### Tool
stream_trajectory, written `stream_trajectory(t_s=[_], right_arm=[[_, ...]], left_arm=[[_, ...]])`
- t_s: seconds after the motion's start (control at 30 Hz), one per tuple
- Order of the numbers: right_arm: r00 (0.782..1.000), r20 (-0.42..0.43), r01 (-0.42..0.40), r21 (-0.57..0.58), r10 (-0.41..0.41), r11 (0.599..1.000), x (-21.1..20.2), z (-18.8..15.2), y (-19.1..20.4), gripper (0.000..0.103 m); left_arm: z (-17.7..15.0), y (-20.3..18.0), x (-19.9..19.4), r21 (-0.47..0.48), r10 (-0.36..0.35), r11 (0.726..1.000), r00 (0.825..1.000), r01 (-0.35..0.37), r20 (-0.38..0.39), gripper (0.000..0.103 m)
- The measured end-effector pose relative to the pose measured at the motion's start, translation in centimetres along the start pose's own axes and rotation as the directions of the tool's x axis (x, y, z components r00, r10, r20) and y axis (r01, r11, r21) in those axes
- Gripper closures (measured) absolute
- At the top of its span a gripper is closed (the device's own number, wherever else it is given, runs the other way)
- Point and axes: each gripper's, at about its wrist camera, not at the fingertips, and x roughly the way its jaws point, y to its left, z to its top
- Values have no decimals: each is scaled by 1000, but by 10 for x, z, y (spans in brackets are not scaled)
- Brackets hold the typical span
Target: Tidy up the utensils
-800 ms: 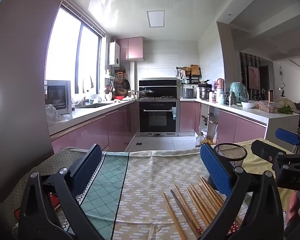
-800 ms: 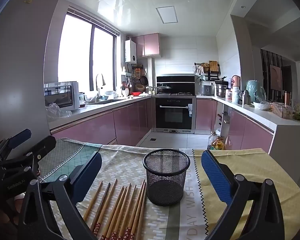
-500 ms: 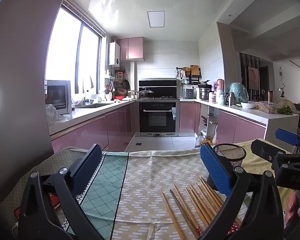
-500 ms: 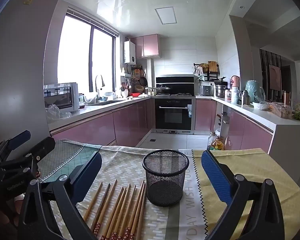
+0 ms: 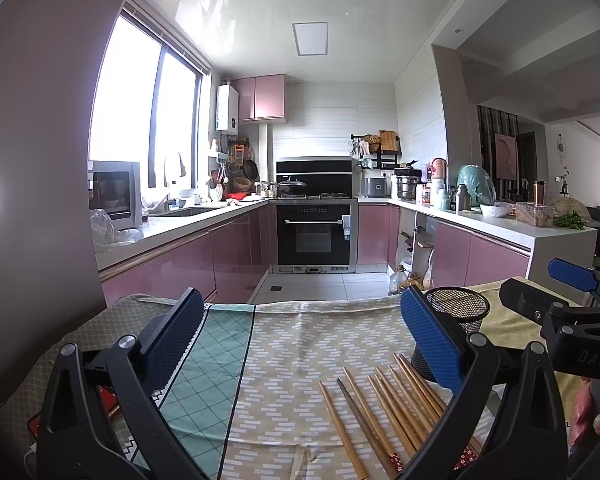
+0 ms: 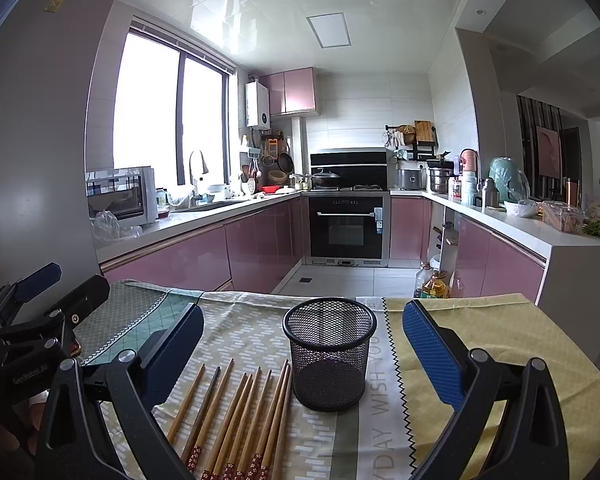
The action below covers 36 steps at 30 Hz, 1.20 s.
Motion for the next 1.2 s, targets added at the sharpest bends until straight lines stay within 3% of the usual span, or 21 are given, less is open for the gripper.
stream_trajectory(t_s=[1.2], right_arm=[[1000, 2, -5, 6, 5, 1000, -1, -1, -2, 6]], left_arm=[[1, -1, -2, -1, -3, 1000, 1000, 3, -9, 6]])
